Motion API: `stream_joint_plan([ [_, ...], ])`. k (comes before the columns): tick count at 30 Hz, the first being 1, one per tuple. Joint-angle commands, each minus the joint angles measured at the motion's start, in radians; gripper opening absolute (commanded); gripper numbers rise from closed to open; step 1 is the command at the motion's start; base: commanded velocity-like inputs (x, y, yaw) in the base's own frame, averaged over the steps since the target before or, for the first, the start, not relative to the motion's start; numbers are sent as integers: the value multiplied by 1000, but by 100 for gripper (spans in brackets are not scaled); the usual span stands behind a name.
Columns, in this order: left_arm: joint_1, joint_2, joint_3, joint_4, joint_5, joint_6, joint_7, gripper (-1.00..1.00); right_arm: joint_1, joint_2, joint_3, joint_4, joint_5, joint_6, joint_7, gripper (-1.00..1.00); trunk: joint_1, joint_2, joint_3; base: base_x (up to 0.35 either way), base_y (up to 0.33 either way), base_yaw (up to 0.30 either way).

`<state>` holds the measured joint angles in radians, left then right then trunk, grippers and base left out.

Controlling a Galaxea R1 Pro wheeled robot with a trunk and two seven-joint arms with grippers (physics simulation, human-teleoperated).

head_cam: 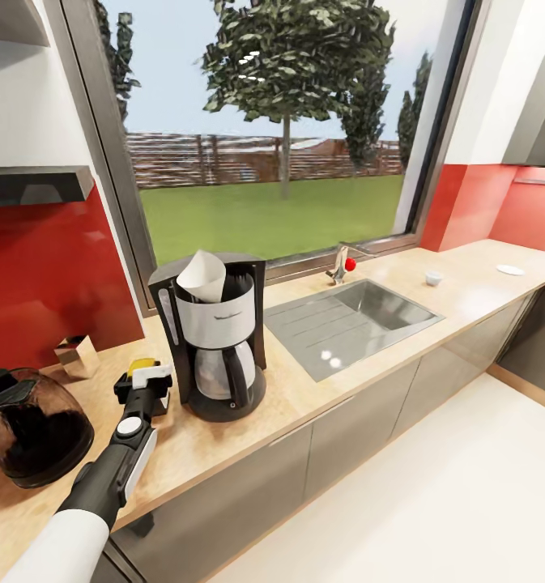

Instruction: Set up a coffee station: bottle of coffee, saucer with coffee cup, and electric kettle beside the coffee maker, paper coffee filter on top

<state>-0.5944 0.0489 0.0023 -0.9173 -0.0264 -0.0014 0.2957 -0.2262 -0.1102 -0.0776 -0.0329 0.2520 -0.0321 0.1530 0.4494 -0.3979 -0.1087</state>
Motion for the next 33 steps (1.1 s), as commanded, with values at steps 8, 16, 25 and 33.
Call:
stream_joint_plan([
  [8, 0, 0, -1, 0, -3, 0, 3, 100, -1, 0, -8, 1, 9, -3, 3, 100, 1, -2, -2, 0, 0, 0],
  [16, 1, 0, -1, 0, -4, 0, 3, 100, -1, 0, -8, 1, 9, -3, 3, 100, 1, -2, -2, -270, 0, 0],
  [25, 1, 0, -1, 1, -3, 0, 3, 100, -1, 0, -8, 1, 9, -3, 3, 100, 1, -2, -2, -337, 0, 0],
  [33, 94, -2, -3, -14, -3, -90, 4, 100, -1, 2, -8, 1, 9, -3, 3, 100, 1, -2, -2, -338, 0, 0],
])
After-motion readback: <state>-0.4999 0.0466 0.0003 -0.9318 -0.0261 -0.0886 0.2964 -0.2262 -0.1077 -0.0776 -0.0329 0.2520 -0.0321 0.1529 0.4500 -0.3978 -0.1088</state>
